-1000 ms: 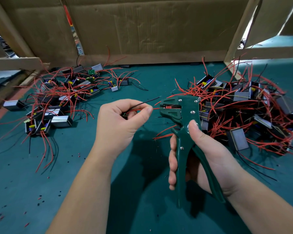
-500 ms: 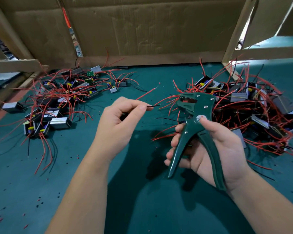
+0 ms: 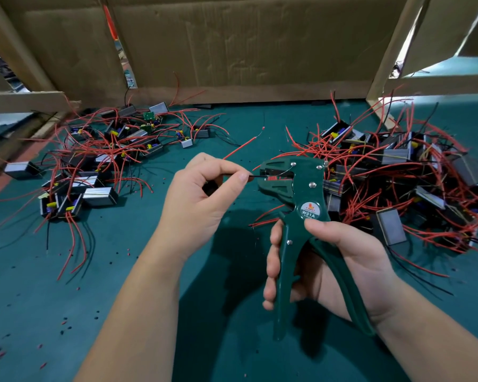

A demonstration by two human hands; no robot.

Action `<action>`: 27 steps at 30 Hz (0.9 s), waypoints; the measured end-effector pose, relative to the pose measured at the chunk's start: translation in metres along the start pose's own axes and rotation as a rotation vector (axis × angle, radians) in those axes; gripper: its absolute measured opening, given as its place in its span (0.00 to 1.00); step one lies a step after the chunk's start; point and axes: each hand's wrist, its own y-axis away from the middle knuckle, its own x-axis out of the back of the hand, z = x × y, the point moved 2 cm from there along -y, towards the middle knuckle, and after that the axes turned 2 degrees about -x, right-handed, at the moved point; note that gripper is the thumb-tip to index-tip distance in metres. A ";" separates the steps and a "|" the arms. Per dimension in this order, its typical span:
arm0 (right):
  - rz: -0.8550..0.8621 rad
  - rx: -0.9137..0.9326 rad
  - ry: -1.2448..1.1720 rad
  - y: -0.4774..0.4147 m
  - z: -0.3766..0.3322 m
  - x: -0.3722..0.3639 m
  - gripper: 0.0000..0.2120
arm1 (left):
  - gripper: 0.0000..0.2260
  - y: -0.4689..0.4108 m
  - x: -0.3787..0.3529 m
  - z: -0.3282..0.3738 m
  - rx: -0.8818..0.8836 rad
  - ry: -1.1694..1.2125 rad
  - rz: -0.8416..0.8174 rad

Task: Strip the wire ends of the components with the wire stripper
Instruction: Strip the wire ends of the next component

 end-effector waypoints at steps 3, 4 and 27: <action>0.052 0.000 0.042 0.000 0.001 0.000 0.23 | 0.04 0.000 -0.001 0.001 0.003 -0.001 -0.007; 0.063 0.005 0.052 0.000 0.002 0.000 0.24 | 0.04 0.000 -0.001 0.001 0.007 -0.001 -0.007; 0.327 0.141 -0.020 -0.008 0.002 0.001 0.21 | 0.14 0.005 -0.012 0.000 0.036 -0.127 -0.056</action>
